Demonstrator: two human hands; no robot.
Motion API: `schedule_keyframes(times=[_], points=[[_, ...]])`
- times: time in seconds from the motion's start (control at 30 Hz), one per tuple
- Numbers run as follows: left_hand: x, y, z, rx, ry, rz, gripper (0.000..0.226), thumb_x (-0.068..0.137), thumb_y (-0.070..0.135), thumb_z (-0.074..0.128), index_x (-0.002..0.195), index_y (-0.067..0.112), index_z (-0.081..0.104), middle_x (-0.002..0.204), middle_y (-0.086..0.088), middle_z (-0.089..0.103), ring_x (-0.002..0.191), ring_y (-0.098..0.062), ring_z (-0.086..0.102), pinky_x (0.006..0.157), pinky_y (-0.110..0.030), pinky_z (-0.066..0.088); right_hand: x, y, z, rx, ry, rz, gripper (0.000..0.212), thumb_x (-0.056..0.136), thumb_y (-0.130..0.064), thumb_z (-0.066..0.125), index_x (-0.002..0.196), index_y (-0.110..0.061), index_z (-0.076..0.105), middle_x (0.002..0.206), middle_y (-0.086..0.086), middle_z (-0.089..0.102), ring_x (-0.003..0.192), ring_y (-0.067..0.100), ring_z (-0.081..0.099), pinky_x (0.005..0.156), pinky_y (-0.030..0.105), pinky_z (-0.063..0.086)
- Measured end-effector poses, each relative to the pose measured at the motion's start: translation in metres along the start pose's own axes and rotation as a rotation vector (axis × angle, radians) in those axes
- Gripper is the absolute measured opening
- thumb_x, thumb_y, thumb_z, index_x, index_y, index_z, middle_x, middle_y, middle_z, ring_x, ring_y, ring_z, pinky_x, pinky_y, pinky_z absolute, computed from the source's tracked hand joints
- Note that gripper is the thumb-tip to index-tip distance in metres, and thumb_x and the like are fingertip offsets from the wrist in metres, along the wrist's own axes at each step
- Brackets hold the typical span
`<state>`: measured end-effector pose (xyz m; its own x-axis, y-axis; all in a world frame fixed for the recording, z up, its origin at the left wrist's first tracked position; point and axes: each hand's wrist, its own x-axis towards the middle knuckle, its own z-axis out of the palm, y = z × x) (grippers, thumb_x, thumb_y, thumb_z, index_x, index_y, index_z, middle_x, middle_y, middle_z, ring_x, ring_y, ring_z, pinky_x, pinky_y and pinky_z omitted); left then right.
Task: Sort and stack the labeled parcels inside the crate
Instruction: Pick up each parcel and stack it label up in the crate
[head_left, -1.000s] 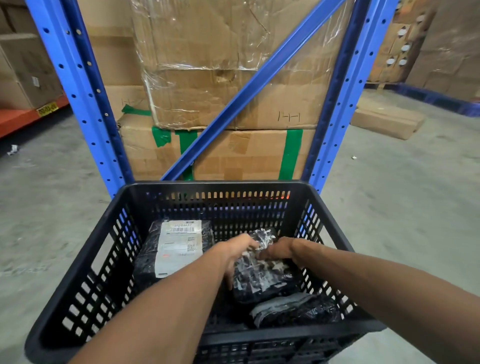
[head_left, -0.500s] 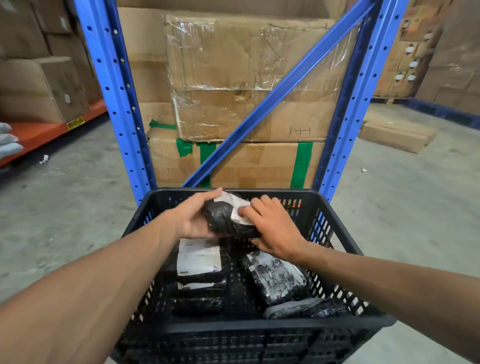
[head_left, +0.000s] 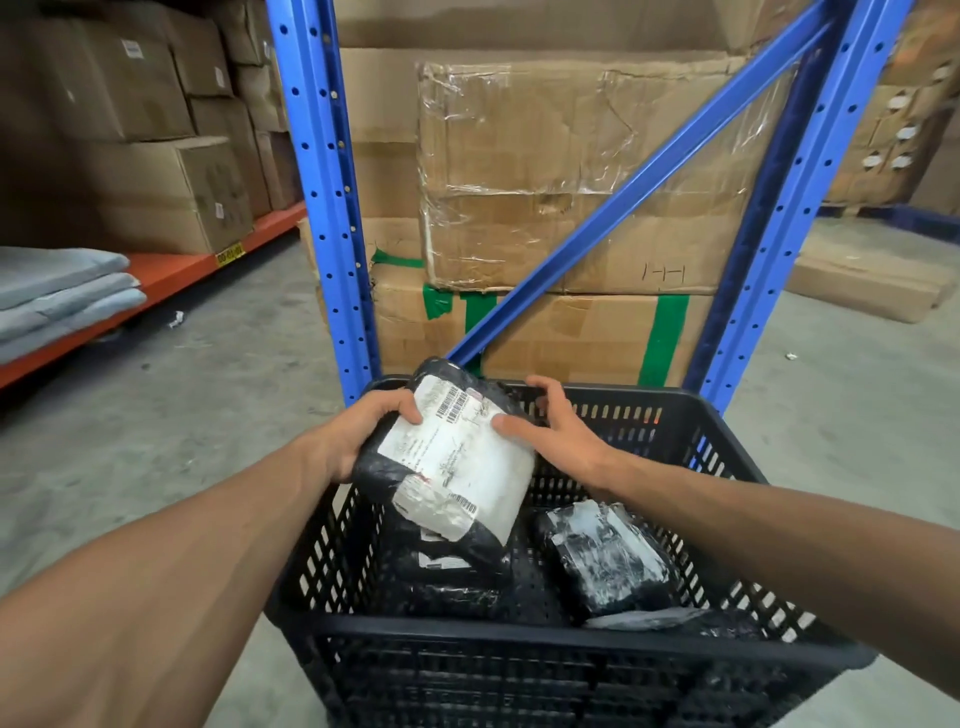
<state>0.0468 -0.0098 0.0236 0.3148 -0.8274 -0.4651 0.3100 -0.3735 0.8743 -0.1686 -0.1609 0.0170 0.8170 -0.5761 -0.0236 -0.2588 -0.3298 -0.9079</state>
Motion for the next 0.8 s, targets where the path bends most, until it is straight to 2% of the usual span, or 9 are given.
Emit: schedule_keyframes(times=[0.1,0.2,0.3,0.4,0.47,0.57,0.63,0.73,0.8], points=[[-0.006,0.003,0.002,0.084,-0.089,-0.069,0.040,0.048,0.010,0.073,0.086,0.001,0.080,0.094,-0.023,0.075,0.079,-0.036,0.073,0.068,-0.041,0.061,0.008,-0.011,-0.001,0.034,-0.177,0.041,0.054,0.079,-0.040,0.079,0.126,-0.027,0.056,0.126,-0.002,0.065,0.117,0.022,0.064,0.098,0.035,0.053],[-0.007,0.001,0.002,0.112,-0.129,-0.081,0.056,0.045,0.009,0.079,0.100,0.004,0.075,0.100,-0.024,0.073,0.086,-0.038,0.072,0.073,-0.044,0.059,0.009,-0.011,0.005,0.088,-0.313,0.168,0.060,0.077,-0.041,0.081,0.124,-0.009,0.064,0.115,0.007,0.076,0.107,0.026,0.073,0.098,0.043,0.056],[-0.002,-0.006,0.001,0.080,-0.077,-0.058,0.059,0.050,0.019,0.084,0.108,0.011,0.075,0.105,-0.017,0.075,0.089,-0.032,0.073,0.073,-0.041,0.059,0.009,-0.004,0.015,0.178,-0.250,0.233,0.057,0.078,-0.047,0.078,0.118,-0.008,0.069,0.105,0.008,0.079,0.096,0.025,0.076,0.084,0.039,0.062],[0.004,-0.020,-0.002,0.175,0.101,-0.101,0.065,0.058,0.054,0.083,0.113,0.020,0.072,0.105,-0.008,0.075,0.092,-0.030,0.072,0.074,-0.042,0.059,0.011,0.008,0.022,0.333,-0.087,0.276,0.048,0.079,-0.046,0.076,0.111,-0.011,0.068,0.095,0.005,0.081,0.083,0.022,0.078,0.067,0.034,0.062],[0.006,-0.026,-0.001,0.223,0.085,-0.200,0.065,0.067,0.065,0.073,0.116,0.022,0.066,0.114,-0.011,0.068,0.095,-0.032,0.069,0.076,-0.045,0.059,0.011,0.017,0.027,0.364,0.011,0.314,0.069,0.075,-0.054,0.075,0.126,-0.009,0.061,0.112,0.007,0.077,0.099,0.025,0.075,0.082,0.038,0.060],[0.011,-0.026,0.004,0.256,0.064,-0.233,0.052,0.081,0.055,0.067,0.119,0.018,0.065,0.106,-0.007,0.072,0.089,-0.025,0.071,0.080,-0.041,0.060,0.015,0.031,0.037,0.401,0.097,0.374,0.109,0.070,-0.065,0.072,0.152,-0.006,0.031,0.150,0.011,0.049,0.134,0.032,0.052,0.111,0.049,0.043],[0.015,-0.020,0.009,0.312,0.131,-0.178,0.044,0.087,0.046,0.065,0.119,0.015,0.067,0.096,-0.002,0.076,0.088,-0.022,0.071,0.080,-0.039,0.059,0.017,0.035,0.043,0.416,0.113,0.424,0.108,0.075,-0.065,0.069,0.154,-0.005,0.026,0.149,0.009,0.047,0.132,0.031,0.050,0.110,0.047,0.041],[0.025,-0.019,0.010,0.307,0.198,-0.163,0.039,0.093,0.036,0.054,0.120,0.010,0.066,0.106,-0.010,0.077,0.100,-0.029,0.072,0.095,-0.045,0.055,0.023,0.031,0.049,0.421,0.065,0.475,0.098,0.081,-0.056,0.071,0.152,-0.004,0.028,0.140,0.008,0.051,0.120,0.028,0.054,0.093,0.037,0.046],[0.028,-0.025,0.009,0.326,0.220,-0.211,0.042,0.095,0.033,0.044,0.125,0.009,0.061,0.115,-0.016,0.073,0.108,-0.033,0.068,0.101,-0.048,0.051,0.030,0.029,0.053,0.410,-0.009,0.472,0.089,0.082,-0.046,0.074,0.149,-0.002,0.035,0.142,0.010,0.055,0.124,0.030,0.057,0.103,0.039,0.047]])
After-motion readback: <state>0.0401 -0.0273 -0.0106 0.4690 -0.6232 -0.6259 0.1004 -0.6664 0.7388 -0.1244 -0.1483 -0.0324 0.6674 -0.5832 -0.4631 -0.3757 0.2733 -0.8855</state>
